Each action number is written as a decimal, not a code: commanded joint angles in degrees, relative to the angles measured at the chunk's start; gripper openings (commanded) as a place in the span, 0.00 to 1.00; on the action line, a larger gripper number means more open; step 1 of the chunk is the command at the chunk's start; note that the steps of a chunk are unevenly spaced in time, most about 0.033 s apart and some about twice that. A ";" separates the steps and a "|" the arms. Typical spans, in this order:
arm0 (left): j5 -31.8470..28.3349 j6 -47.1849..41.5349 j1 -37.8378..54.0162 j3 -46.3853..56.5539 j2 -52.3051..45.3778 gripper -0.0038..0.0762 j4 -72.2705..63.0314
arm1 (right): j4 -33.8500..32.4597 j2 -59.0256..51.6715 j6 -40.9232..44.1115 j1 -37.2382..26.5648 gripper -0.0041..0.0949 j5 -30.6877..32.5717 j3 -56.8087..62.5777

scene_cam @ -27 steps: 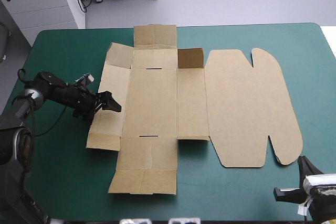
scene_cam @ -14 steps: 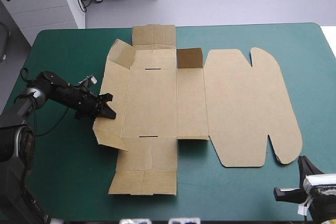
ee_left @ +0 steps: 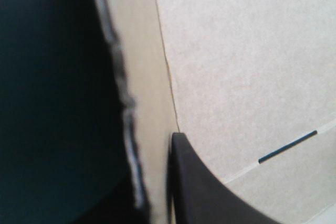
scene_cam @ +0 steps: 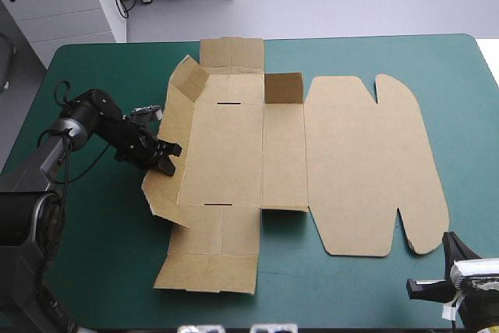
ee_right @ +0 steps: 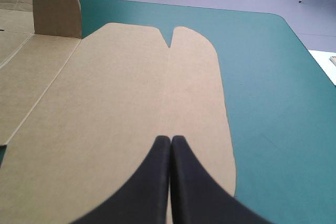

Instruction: Fold the box

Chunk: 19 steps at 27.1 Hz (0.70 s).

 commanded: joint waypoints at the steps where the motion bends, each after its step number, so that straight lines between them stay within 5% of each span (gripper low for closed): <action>1: 5.17 0.49 -3.97 -6.47 -1.72 0.04 12.98 | 0.28 -1.11 -0.10 -0.14 0.02 -4.31 -1.24; 7: 5.17 1.09 -13.26 -16.14 -1.72 0.04 36.19 | 0.28 -1.11 -0.10 -0.14 0.02 -4.31 -1.24; 14: 4.29 18.46 -22.15 -20.08 -1.72 0.04 54.66 | 0.28 -1.11 -0.10 -0.14 0.02 -4.31 -1.24; 19: 0.48 20.66 -30.09 -20.08 -0.40 0.04 64.33 | 0.28 -1.11 -0.10 -0.14 0.02 -4.31 -1.24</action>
